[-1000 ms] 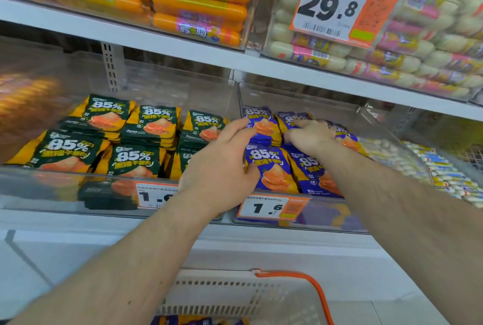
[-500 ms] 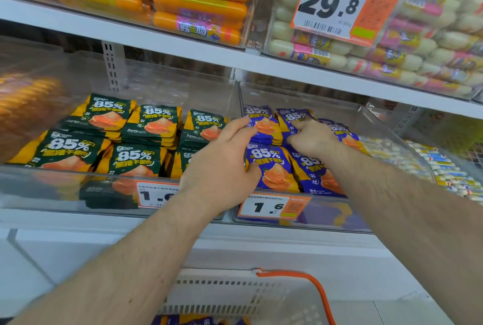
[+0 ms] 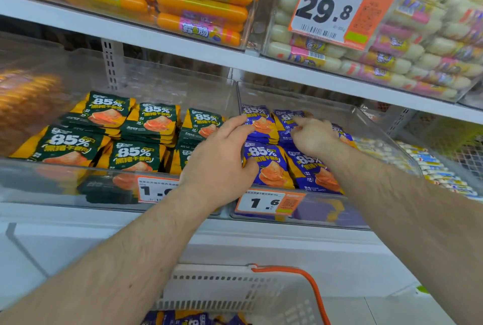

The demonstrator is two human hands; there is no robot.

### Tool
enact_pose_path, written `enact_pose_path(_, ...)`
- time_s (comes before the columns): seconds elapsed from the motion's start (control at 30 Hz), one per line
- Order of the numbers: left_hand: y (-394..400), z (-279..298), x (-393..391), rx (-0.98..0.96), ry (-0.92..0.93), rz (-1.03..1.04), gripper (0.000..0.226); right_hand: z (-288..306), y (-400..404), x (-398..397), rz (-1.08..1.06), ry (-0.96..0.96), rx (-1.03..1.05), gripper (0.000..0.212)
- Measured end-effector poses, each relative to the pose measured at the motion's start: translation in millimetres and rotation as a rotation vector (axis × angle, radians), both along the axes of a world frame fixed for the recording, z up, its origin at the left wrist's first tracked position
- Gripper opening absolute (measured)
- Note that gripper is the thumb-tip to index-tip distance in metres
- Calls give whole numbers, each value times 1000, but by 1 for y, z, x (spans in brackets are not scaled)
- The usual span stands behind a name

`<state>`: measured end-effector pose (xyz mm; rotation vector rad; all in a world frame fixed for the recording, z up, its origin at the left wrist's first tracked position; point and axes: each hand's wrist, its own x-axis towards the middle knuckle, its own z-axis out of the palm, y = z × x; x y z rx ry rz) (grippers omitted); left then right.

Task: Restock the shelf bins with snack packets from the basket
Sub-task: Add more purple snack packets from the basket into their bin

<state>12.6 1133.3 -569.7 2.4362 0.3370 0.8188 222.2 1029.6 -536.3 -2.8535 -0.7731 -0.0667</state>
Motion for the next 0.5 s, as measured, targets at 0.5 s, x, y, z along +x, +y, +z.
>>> enact_pose_path(0.5,-56,-59,-56,79,426,-141,21,-55,-53,-151,700,-719,859,25)
